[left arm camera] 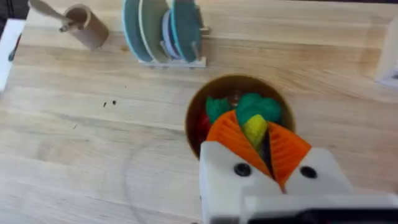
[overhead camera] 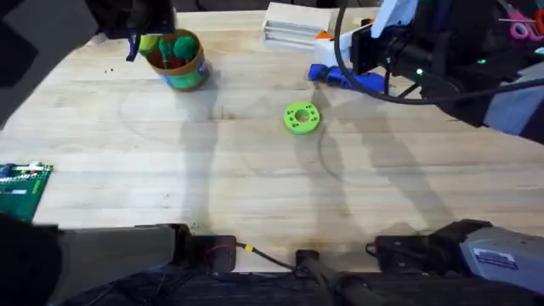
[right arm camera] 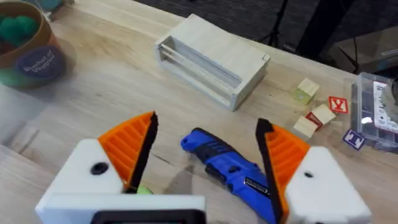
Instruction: Pick up the gripper from the table and insert it into the empty holder that is missing its gripper. Then pick up a screw, insert it into the mounting hole, and use the screwdriver to tighten it. Finally, clean up the table by picking up the vegetable and placing it into the bucket.
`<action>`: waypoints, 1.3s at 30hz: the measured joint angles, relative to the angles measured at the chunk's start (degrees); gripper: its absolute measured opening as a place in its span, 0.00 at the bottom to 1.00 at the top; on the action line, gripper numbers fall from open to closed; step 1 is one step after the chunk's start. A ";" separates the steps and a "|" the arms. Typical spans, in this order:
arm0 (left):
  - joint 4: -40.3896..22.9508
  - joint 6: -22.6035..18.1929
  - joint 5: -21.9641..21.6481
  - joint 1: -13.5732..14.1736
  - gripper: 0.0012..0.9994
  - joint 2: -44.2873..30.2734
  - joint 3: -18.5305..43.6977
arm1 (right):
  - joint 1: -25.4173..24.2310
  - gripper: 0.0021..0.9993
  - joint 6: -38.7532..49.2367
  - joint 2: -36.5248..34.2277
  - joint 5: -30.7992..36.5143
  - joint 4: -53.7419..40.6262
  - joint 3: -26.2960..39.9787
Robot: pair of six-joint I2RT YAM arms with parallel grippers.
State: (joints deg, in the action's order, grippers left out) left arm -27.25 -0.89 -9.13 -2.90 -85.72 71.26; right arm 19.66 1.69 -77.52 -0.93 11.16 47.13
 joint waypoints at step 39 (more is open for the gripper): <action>-3.85 1.79 10.25 -3.14 0.99 12.31 0.00 | 0.00 0.99 -0.68 3.77 -0.02 -1.60 0.85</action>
State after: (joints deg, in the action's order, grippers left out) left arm -31.11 0.90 1.12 -6.04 -73.41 71.26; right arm 19.66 1.01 -73.74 -0.95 9.56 47.98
